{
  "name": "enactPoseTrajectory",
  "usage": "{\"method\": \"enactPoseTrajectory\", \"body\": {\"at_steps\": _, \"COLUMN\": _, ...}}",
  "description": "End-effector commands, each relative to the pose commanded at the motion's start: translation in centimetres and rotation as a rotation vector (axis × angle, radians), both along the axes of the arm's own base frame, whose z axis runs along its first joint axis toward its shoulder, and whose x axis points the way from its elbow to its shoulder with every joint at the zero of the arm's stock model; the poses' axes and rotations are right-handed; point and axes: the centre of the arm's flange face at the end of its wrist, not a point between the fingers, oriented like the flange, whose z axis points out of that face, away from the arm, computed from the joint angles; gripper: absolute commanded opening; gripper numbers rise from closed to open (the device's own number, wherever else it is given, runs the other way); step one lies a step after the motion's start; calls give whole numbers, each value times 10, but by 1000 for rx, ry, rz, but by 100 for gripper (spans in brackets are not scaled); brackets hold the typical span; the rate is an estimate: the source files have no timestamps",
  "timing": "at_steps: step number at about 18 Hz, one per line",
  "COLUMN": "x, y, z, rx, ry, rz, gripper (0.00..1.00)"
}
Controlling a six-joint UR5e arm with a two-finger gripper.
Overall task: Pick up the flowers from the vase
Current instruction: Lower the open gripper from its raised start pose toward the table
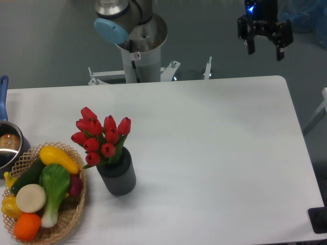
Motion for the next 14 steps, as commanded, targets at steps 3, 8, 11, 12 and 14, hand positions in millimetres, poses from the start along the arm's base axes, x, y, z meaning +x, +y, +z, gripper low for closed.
{"method": "enactPoseTrajectory", "body": {"at_steps": 3, "x": 1, "y": 1, "z": 0, "rx": -1, "ry": 3, "rz": -1, "gripper": 100}}
{"method": "enactPoseTrajectory", "body": {"at_steps": 8, "x": 2, "y": 5, "z": -2, "rx": 31, "ry": -6, "rz": -17, "gripper": 100}}
{"method": "enactPoseTrajectory", "body": {"at_steps": 11, "x": 2, "y": 10, "z": -8, "rx": 123, "ry": -41, "rz": -1, "gripper": 100}}
{"method": "enactPoseTrajectory", "body": {"at_steps": 12, "x": 3, "y": 12, "z": -11, "rx": 157, "ry": -62, "rz": 27, "gripper": 100}}
{"method": "enactPoseTrajectory", "body": {"at_steps": 14, "x": 5, "y": 18, "z": -13, "rx": 243, "ry": -107, "rz": 81, "gripper": 100}}
